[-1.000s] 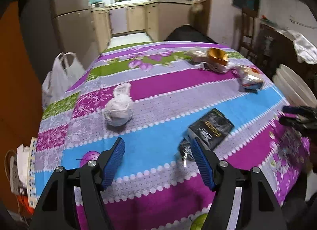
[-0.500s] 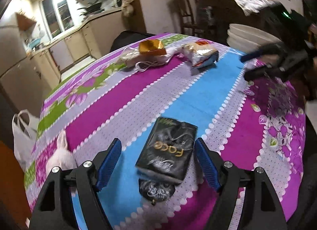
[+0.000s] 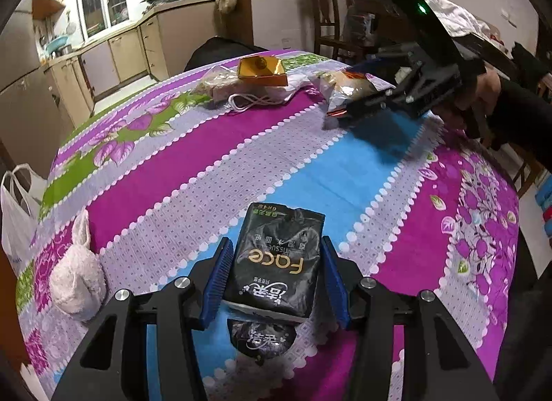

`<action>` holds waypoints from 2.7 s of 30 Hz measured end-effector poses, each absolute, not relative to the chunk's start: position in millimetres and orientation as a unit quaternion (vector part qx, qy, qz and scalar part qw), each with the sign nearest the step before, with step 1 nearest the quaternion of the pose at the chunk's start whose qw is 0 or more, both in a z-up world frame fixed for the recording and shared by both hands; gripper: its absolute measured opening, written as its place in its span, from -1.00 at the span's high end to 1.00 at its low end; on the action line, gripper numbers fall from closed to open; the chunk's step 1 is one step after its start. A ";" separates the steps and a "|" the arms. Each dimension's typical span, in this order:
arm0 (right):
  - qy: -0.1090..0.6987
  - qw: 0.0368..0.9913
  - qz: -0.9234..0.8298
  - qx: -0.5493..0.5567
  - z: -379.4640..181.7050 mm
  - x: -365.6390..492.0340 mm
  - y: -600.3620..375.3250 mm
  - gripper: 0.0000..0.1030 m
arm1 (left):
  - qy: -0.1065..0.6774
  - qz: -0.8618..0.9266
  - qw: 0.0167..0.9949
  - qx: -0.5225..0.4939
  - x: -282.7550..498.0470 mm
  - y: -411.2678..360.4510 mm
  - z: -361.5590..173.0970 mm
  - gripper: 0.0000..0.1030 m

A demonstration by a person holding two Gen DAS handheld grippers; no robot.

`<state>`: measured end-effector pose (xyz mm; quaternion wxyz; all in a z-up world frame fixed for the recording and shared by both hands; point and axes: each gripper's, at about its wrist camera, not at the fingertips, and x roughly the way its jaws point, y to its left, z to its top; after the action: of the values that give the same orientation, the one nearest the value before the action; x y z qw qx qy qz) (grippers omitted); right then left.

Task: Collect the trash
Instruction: 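Grasp the bread bag with the right tool while the left tool grasps the black Face tissue pack, then carry the bread bag in the right tool while the left tool carries the tissue pack over the bucket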

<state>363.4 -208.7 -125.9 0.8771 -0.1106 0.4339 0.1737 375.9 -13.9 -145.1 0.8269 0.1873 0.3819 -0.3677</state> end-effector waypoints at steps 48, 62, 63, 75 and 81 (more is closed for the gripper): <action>0.419 0.894 0.137 -0.085 -133.3 198.9 -203.1 -0.33 | 0.378 -0.274 0.870 0.156 313.7 13.2 -139.0 -0.34; 0.408 0.904 0.122 0.032 -134.4 187.4 -211.8 -0.14 | 0.367 -0.286 0.867 0.178 317.1 7.3 -144.2 0.07; 0.409 0.904 0.120 0.044 -134.3 186.9 -212.7 -0.13 | 0.368 -0.288 0.866 0.178 316.9 7.8 -144.1 0.08; 0.425 0.894 0.093 0.106 -111.6 195.2 -208.5 -0.10 | 0.376 -0.251 0.883 0.127 328.5 1.1 -112.9 0.37; 0.417 0.898 0.085 0.110 -80.7 200.5 -208.2 -0.09 | 0.376 -0.203 0.896 0.118 349.8 -23.8 -87.0 0.40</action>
<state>200.5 -208.2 -80.7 0.8984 0.1100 0.4165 0.0853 349.8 -23.8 -87.0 0.8962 0.1175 0.3764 -0.2033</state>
